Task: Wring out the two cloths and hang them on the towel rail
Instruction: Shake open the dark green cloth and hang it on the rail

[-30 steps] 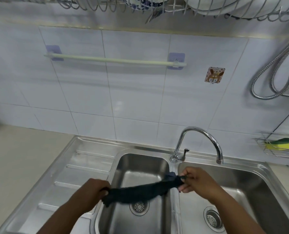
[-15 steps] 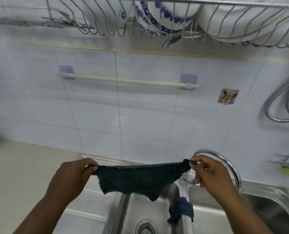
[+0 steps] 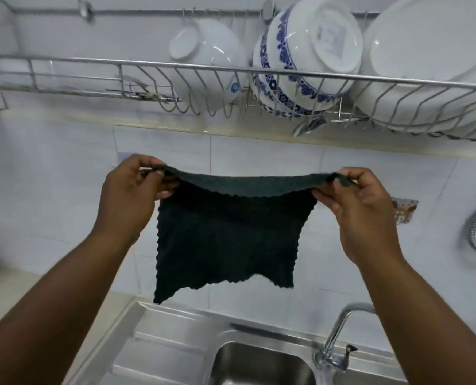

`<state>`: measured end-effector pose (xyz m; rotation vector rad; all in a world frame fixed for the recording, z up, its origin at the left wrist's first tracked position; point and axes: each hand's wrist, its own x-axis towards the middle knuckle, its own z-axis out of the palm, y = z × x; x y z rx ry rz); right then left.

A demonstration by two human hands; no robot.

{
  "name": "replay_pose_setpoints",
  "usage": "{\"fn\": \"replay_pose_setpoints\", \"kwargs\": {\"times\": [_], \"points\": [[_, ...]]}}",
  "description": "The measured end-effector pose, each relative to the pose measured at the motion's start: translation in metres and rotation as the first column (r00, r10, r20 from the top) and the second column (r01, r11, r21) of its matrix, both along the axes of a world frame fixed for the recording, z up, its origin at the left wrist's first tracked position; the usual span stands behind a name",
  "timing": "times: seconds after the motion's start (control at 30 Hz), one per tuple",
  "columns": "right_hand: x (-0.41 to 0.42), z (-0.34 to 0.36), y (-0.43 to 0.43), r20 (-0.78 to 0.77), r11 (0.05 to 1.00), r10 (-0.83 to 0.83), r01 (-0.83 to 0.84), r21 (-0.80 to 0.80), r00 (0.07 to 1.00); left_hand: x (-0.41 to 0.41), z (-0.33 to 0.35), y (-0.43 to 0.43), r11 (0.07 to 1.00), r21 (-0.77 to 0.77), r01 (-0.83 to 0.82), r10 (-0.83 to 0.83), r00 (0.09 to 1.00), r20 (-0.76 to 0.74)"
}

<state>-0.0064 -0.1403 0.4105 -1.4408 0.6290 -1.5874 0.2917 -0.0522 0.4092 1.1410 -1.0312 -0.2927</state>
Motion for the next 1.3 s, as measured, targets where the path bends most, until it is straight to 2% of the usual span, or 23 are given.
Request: {"fn": "replay_pose_setpoints", "kwargs": {"times": [0.23, 0.3, 0.37, 0.43, 0.47, 0.53, 0.6, 0.63, 0.67, 0.73, 0.77, 0.8, 0.87, 0.93, 1.0, 1.1, 1.17, 1.23, 1.3], "points": [[0.018, 0.033, -0.042, -0.048, 0.999, 0.030, -0.031, -0.012, 0.998, 0.021, 0.007, -0.045, 1.000, 0.018, 0.014, -0.014, 0.999, -0.050], [0.028, 0.022, -0.053, -0.151, 0.999, -0.040, 0.034, -0.040, 0.988, 0.028, -0.003, -0.063, 0.998, 0.058, -0.018, 0.014, 0.998, 0.062], [0.038, 0.009, -0.062, -0.356, 0.981, -0.169, 0.122, -0.149, 0.919, 0.035, -0.012, -0.078, 0.992, 0.121, -0.037, 0.004, 0.965, 0.261], [0.046, -0.004, -0.072, -0.566, 0.945, -0.282, 0.122, -0.303, 0.774, 0.039, -0.018, -0.093, 0.974, 0.201, -0.106, -0.008, 0.869, 0.495], [0.048, -0.010, -0.078, -0.661, 0.924, -0.332, 0.092, -0.370, 0.673, 0.041, -0.020, -0.099, 0.959, 0.231, -0.162, -0.005, 0.808, 0.589], [0.051, -0.021, -0.084, -0.812, 0.899, -0.402, 0.015, -0.438, 0.423, 0.044, -0.025, -0.108, 0.939, 0.263, -0.222, -0.017, 0.734, 0.679], [0.052, -0.027, -0.088, -0.841, 0.851, -0.512, -0.032, -0.524, 0.173, 0.050, -0.032, -0.117, 0.932, 0.264, -0.246, -0.021, 0.693, 0.721], [0.054, -0.028, -0.089, -0.802, 0.802, -0.589, -0.053, -0.595, 0.097, 0.054, -0.035, -0.121, 0.926, 0.242, -0.291, 0.003, 0.644, 0.765], [0.055, -0.029, -0.089, -0.752, 0.747, -0.657, -0.084, -0.659, 0.062, 0.058, -0.039, -0.125, 0.912, 0.199, -0.359, 0.049, 0.577, 0.816], [0.061, -0.025, -0.088, -0.679, 0.670, -0.730, -0.118, -0.733, 0.076, 0.068, -0.040, -0.133, 0.864, 0.099, -0.494, 0.156, 0.450, 0.879], [0.065, -0.020, -0.088, -0.704, 0.698, -0.701, -0.097, -0.710, 0.111, 0.072, -0.038, -0.136, 0.838, 0.072, -0.542, 0.190, 0.412, 0.891], [0.070, -0.012, -0.090, -0.767, 0.772, -0.623, -0.032, -0.634, 0.155, 0.074, -0.034, -0.139, 0.812, 0.087, -0.577, 0.193, 0.406, 0.893], [0.080, 0.004, -0.100, -0.872, 0.883, -0.467, 0.130, -0.451, 0.148, 0.076, -0.023, -0.147, 0.763, 0.235, -0.601, 0.113, 0.484, 0.868], [0.087, 0.014, -0.112, -0.880, 0.868, -0.470, 0.208, -0.450, 0.059, 0.075, -0.009, -0.157, 0.688, 0.388, -0.614, 0.008, 0.541, 0.841], [0.091, 0.020, -0.117, -0.848, 0.829, -0.527, 0.185, -0.527, -0.054, 0.074, 0.002, -0.164, 0.611, 0.472, -0.636, -0.051, 0.563, 0.825], [0.096, 0.026, -0.115, -0.816, 0.802, -0.549, 0.161, -0.576, -0.180, 0.075, 0.006, -0.168, 0.510, 0.532, -0.677, -0.075, 0.581, 0.811], [0.094, 0.029, -0.110, -0.793, 0.777, -0.565, 0.176, -0.605, -0.229, 0.071, 0.000, -0.167, 0.448, 0.519, -0.728, -0.060, 0.555, 0.830], [0.088, 0.027, -0.108, -0.722, 0.705, -0.661, 0.159, -0.691, -0.205, 0.068, -0.010, -0.166, 0.459, 0.443, -0.770, -0.067, 0.467, 0.881], [0.079, 0.020, -0.110, -0.689, 0.685, -0.725, 0.082, -0.724, -0.022, 0.069, -0.020, -0.165, 0.540, 0.350, -0.765, 0.024, 0.430, 0.903]]}}
